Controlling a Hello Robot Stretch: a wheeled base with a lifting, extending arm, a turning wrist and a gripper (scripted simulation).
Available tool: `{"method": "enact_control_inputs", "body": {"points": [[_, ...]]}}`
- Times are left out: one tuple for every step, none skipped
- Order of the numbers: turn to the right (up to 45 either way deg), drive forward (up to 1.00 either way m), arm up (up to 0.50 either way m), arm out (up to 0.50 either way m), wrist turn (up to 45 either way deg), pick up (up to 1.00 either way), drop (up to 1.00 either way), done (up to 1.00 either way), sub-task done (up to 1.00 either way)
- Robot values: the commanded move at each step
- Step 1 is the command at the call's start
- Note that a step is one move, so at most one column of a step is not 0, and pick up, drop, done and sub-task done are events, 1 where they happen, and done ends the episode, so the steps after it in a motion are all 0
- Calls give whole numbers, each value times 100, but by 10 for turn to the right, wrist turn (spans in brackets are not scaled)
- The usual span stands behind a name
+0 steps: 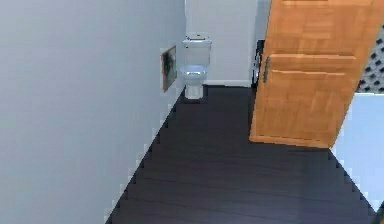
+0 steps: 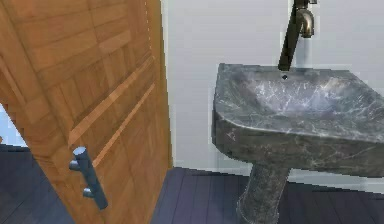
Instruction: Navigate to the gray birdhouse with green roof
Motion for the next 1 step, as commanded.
{"method": "enact_control_inputs", "body": {"points": [[90, 0, 0, 0, 0, 0, 0, 0, 0]]}}
